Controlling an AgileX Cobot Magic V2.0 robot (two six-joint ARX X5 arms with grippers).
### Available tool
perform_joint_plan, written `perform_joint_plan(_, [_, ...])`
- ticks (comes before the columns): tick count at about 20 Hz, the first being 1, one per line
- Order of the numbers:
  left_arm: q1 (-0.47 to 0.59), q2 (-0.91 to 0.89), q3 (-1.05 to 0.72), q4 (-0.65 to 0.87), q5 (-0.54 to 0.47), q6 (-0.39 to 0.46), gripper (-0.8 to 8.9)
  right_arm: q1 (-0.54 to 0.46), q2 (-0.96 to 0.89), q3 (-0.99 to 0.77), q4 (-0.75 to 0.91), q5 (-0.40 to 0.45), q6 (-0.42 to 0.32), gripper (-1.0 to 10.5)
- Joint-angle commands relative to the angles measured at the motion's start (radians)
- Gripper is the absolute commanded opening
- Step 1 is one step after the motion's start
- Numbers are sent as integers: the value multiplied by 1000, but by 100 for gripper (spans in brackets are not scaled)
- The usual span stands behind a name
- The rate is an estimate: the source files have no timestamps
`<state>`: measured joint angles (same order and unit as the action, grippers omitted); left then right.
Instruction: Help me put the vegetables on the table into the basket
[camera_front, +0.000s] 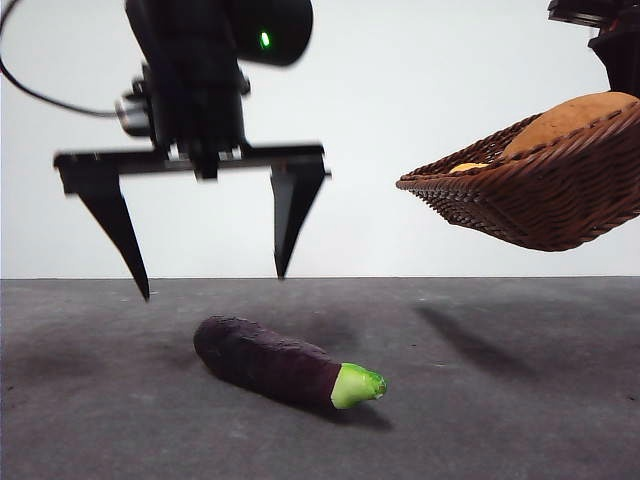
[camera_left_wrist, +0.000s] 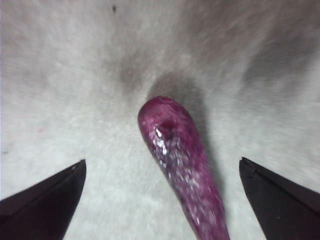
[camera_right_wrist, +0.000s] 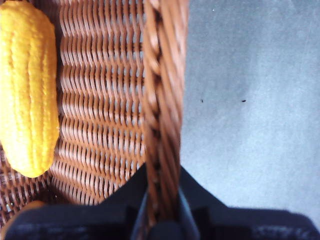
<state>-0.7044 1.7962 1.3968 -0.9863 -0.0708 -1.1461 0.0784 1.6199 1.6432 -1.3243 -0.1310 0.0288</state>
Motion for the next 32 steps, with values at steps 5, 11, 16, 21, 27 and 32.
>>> perform_joint_plan(5, [-10,101,-13,40,28,-10,623,0,-7,-6,11,-11,-12,-7])
perform_joint_plan(11, [-18,105,-21,47,-5,-26,373,0,-7,-6,16,-11,-14,-7])
perform_joint_plan(16, [-16,112,-34,69,0,-15,373,0,-7,-6,14,-12,-15,-7])
perform_joint_plan(21, [-17,137,-34,68,-1,-2,267,0,-7,-6,6,-42,-23,-7])
perform_joint_plan(27, [-30,131,-34,67,-83,79,84,0,-7,-6,6,-41,-24,-7])
perform_joint_plan(32, [-6,-34,-32,185,-105,486,-12,0,-7,-6,18,-41,-23,-8])
